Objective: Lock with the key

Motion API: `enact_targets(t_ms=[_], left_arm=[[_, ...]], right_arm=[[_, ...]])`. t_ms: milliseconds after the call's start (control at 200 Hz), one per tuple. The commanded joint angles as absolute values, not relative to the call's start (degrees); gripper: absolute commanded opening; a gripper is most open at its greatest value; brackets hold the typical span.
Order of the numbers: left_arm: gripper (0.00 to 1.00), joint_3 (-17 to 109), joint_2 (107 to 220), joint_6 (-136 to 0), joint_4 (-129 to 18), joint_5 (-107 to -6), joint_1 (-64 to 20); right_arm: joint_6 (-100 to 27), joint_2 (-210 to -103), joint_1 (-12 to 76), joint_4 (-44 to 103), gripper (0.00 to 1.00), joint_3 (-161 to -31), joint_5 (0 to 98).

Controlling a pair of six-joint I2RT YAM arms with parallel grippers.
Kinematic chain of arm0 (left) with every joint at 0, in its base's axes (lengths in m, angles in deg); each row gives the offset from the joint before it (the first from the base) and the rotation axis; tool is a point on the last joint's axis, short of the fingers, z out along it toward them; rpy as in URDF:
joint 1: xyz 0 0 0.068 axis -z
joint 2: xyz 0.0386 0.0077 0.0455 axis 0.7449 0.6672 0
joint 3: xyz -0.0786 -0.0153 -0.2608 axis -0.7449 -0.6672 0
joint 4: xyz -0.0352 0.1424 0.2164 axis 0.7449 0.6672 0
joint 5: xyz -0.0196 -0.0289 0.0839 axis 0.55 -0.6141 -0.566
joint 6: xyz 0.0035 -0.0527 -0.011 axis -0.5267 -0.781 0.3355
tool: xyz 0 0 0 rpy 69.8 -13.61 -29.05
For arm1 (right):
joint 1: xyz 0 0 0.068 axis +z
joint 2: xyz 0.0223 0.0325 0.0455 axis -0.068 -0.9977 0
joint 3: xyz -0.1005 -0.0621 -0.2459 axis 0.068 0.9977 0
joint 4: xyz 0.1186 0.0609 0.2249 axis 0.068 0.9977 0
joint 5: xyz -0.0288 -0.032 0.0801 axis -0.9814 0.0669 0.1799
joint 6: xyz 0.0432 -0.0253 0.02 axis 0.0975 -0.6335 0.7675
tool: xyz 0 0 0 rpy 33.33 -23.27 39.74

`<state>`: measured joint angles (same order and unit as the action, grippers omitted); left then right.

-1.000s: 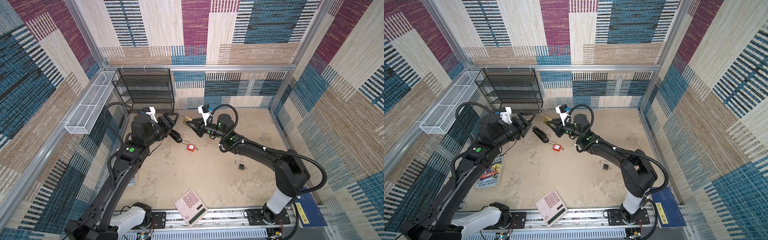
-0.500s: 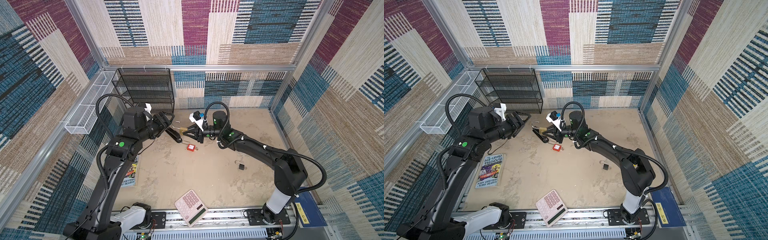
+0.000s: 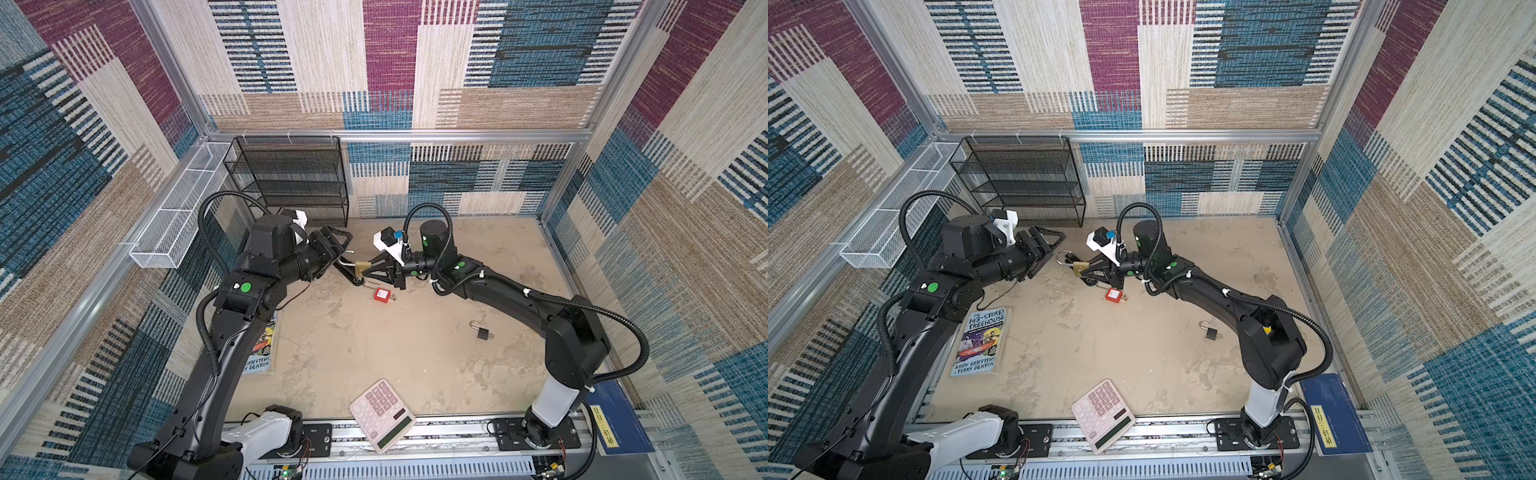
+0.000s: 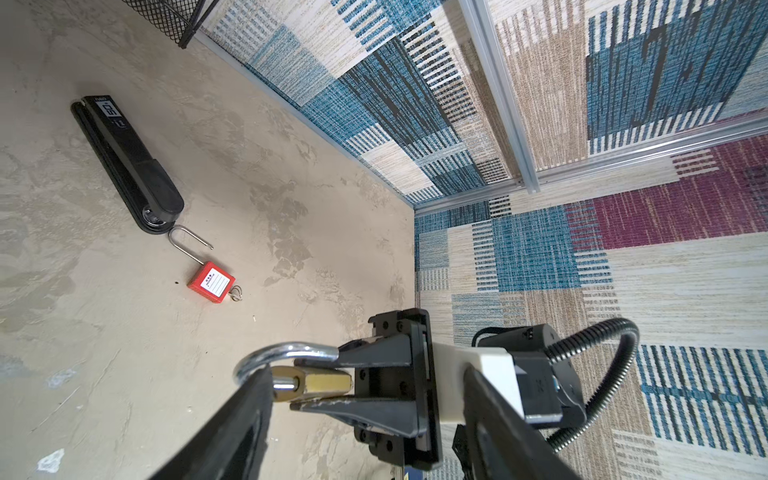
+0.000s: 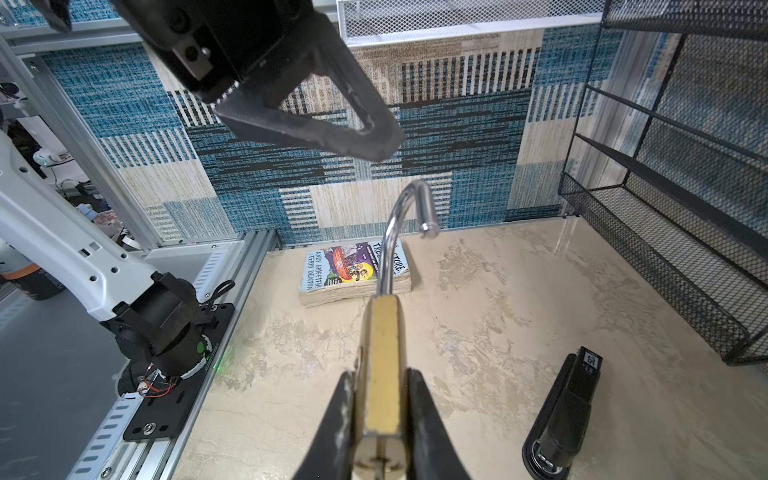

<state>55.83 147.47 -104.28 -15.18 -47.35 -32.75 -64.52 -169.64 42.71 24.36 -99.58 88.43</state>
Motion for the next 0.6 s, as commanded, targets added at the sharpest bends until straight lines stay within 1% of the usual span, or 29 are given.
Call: enact_targets(t_ms=[0,210,456,596], left_arm=[[0.73,55.9,147.7,-104.2,-15.9,-46.2,-32.9],[0.74,55.4,147.9,-102.7,-14.8,-47.8,-33.6],[0.74,54.4,150.2,-102.7,-15.5,-42.6,-35.5],[0.74,54.1,150.6,-102.0,-15.4,-39.5,-37.2]], right_arm=[[-64.8,-170.0,43.1,22.3,0.0,-101.0,90.3],[-66.3,-170.4,44.5,23.2,0.0,-102.7,90.3],[-65.6,-168.8,44.7,19.9,0.0,-100.7,89.1],[-64.3,-169.2,44.5,18.9,0.0,-101.3,91.1]])
